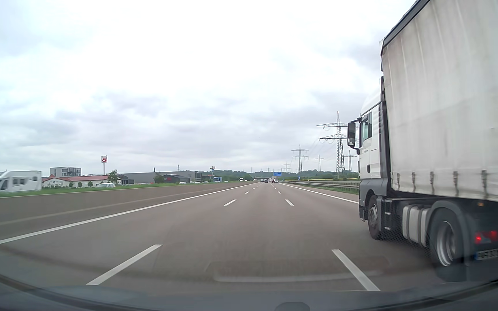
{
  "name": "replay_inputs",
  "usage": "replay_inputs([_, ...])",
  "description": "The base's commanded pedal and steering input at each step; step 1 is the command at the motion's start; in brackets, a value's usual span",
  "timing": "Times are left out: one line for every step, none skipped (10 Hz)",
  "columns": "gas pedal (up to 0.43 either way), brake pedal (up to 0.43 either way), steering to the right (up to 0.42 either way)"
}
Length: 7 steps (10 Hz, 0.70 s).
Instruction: Follow the waypoints while adhering to traffic rules and regulations
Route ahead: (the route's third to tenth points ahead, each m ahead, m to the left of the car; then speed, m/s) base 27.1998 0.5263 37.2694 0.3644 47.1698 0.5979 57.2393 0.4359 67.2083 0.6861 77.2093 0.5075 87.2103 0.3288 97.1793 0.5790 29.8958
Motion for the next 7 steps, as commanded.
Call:
replay_inputs([0.311,0.000,-0.001])
replay_inputs([0.311,0.000,0.000])
replay_inputs([0.311,0.000,-0.001])
replay_inputs([0.311,0.000,0.000])
replay_inputs([0.311,0.000,-0.001])
replay_inputs([0.311,0.000,-0.001])
replay_inputs([0.311,0.000,-0.001])
